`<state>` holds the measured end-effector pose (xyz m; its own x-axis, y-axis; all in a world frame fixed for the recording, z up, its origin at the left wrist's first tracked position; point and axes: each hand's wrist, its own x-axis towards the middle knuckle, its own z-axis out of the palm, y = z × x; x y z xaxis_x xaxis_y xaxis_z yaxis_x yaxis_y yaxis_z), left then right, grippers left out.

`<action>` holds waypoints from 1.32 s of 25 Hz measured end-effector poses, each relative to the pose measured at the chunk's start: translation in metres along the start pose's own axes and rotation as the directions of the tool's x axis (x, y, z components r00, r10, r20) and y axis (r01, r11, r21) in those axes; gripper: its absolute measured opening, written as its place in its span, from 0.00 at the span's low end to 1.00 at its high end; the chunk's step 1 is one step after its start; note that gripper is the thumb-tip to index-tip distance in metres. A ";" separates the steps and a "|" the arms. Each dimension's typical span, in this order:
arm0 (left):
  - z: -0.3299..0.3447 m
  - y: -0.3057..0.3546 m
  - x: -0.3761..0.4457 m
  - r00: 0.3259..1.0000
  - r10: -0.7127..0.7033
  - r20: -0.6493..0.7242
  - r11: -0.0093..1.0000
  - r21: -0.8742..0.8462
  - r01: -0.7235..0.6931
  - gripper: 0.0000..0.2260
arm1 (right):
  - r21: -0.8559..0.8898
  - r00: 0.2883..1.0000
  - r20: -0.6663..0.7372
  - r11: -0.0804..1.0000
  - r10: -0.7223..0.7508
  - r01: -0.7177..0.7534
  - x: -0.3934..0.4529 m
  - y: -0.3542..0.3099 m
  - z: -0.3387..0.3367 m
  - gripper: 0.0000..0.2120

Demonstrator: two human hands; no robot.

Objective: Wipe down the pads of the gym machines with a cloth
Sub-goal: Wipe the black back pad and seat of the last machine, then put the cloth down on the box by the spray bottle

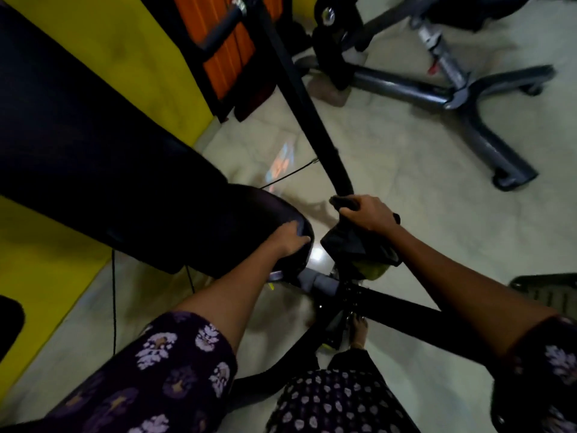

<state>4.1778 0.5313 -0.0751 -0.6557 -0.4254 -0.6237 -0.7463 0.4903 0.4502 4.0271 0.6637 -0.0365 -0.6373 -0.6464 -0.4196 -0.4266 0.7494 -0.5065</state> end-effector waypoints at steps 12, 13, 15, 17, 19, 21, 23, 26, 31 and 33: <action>-0.009 0.205 -0.071 0.836 0.536 0.116 0.786 0.292 -0.545 0.19 | 0.004 0.882 -0.455 0.991 0.123 -0.136 -0.173 0.068 -0.148 0.19; -0.001 0.220 -0.081 0.810 0.569 0.143 0.753 0.305 -0.583 0.19 | 0.012 0.860 -0.489 0.987 0.145 -0.159 -0.191 0.077 -0.156 0.19; 0.018 0.248 -0.100 0.749 0.633 0.197 0.683 0.312 -0.660 0.17 | 0.029 0.817 -0.541 0.975 0.200 -0.219 -0.226 0.098 -0.171 0.20; 0.040 0.276 -0.118 0.688 0.682 0.246 0.617 0.311 -0.723 0.16 | 0.057 0.777 -0.579 0.963 0.248 -0.265 -0.260 0.121 -0.180 0.21; 0.058 0.300 -0.135 0.665 0.698 0.266 0.602 0.284 -0.746 0.16 | 0.079 0.748 -0.603 0.954 0.277 -0.289 -0.287 0.146 -0.187 0.21; 0.079 0.327 -0.157 0.646 0.710 0.280 0.582 0.282 -0.763 0.14 | 0.096 0.719 -0.623 0.942 0.308 -0.321 -0.317 0.173 -0.194 0.21; 0.099 0.353 -0.180 0.609 0.725 0.322 0.532 0.300 -0.792 0.09 | 0.112 0.694 -0.642 0.935 0.326 -0.336 -0.343 0.200 -0.205 0.20; 0.138 0.387 -0.209 0.589 0.741 0.324 0.514 0.291 -0.807 0.08 | 0.119 0.678 -0.659 0.935 0.327 -0.335 -0.382 0.240 -0.214 0.20; 0.228 0.444 -0.259 0.585 0.749 0.310 0.528 0.253 -0.810 0.22 | 0.093 0.704 -0.632 0.934 0.323 -0.345 -0.456 0.320 -0.222 0.21; 0.260 0.470 -0.278 0.581 0.753 0.309 0.524 0.254 -0.813 0.22 | 0.077 0.708 -0.628 0.930 0.324 -0.358 -0.488 0.354 -0.234 0.21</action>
<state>4.0390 1.0776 0.1435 -0.9074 0.3572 -0.2214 0.1716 0.7958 0.5807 4.0370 1.2782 0.1647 -0.9922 -0.1240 0.0116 -0.1191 0.9178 -0.3788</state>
